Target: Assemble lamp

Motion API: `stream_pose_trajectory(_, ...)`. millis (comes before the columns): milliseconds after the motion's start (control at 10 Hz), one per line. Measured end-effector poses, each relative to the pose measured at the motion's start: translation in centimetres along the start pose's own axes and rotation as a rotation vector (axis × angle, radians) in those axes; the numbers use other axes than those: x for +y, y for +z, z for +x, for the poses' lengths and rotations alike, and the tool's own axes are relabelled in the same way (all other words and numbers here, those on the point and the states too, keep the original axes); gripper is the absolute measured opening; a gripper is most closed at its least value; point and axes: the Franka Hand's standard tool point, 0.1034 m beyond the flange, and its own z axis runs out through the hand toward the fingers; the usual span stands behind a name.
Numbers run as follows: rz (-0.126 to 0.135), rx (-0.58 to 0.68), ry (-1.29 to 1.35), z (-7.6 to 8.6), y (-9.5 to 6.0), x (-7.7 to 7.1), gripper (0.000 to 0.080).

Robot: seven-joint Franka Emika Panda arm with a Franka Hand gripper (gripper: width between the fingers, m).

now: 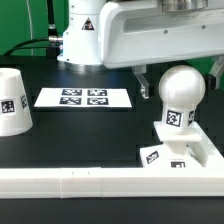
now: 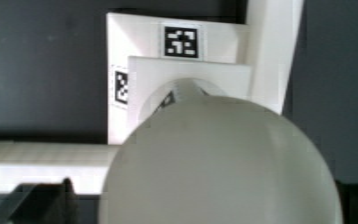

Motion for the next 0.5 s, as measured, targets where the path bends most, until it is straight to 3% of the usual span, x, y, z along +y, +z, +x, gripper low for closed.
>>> stream_pose_trajectory(100, -0.033, -0.003, -0.119, 0.11, -0.03, -0.43, 0.0698)
stream_pose_trajectory(500, -0.036, -0.007, -0.377, 0.14, 0.03, -0.51, 0.0698)
